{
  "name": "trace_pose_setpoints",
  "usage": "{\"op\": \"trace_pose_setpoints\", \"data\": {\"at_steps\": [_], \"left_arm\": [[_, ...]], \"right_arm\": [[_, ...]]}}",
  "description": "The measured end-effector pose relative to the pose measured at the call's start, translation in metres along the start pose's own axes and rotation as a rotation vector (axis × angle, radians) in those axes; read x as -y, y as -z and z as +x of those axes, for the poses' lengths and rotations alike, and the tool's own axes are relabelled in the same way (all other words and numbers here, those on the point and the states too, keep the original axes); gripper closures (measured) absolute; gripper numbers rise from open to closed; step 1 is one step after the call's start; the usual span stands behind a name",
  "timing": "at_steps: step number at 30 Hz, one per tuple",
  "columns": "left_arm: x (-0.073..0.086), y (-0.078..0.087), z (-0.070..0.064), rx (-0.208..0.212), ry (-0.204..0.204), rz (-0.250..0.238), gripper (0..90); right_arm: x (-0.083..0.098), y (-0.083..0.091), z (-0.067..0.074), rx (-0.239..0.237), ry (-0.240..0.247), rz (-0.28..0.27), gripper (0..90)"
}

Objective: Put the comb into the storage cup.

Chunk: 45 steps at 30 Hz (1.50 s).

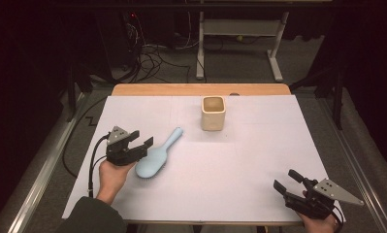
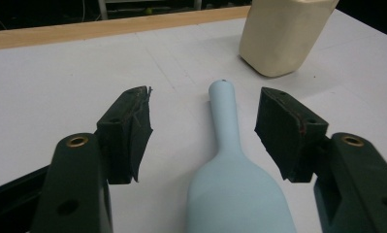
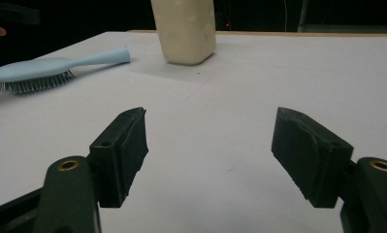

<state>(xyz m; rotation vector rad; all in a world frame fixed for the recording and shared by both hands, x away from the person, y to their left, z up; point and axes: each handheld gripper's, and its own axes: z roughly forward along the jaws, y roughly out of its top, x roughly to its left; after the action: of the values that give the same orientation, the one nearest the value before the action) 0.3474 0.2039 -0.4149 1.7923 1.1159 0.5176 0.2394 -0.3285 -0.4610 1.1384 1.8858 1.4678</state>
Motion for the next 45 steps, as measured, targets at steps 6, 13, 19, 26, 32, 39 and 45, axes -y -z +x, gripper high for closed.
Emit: {"op": "trace_pose_setpoints", "data": {"at_steps": [6, 13, 19, 26, 32, 39, 45], "left_arm": [[-0.007, -0.007, -0.004, 0.008, -0.018, 0.010, 38.0], [-0.013, -0.015, -0.006, 0.010, -0.028, 0.026, 37.9], [-0.021, -0.022, -0.010, 0.012, -0.043, 0.036, 38.1], [-0.030, -0.029, -0.015, 0.002, -0.062, 0.051, 38.3], [-0.039, -0.035, -0.020, -0.008, -0.062, 0.068, 38.5], [-0.049, -0.042, -0.028, -0.050, -0.101, 0.150, 39.6], [-0.057, -0.047, -0.029, -0.056, -0.078, 0.211, 40.8]], "right_arm": [[0.000, 0.000, 0.000, 0.000, 0.003, 0.002, 29.2], [0.000, 0.000, 0.000, 0.003, 0.007, 0.005, 29.2], [0.000, 0.000, 0.000, 0.001, 0.005, 0.003, 29.2], [0.000, -0.001, 0.000, -0.002, 0.004, 0.005, 29.2], [0.000, -0.001, 0.000, -0.004, 0.005, 0.003, 29.2], [0.000, -0.001, 0.000, -0.005, 0.009, 0.006, 29.3], [0.000, -0.001, 0.001, -0.011, 0.022, 0.007, 29.3]]}}
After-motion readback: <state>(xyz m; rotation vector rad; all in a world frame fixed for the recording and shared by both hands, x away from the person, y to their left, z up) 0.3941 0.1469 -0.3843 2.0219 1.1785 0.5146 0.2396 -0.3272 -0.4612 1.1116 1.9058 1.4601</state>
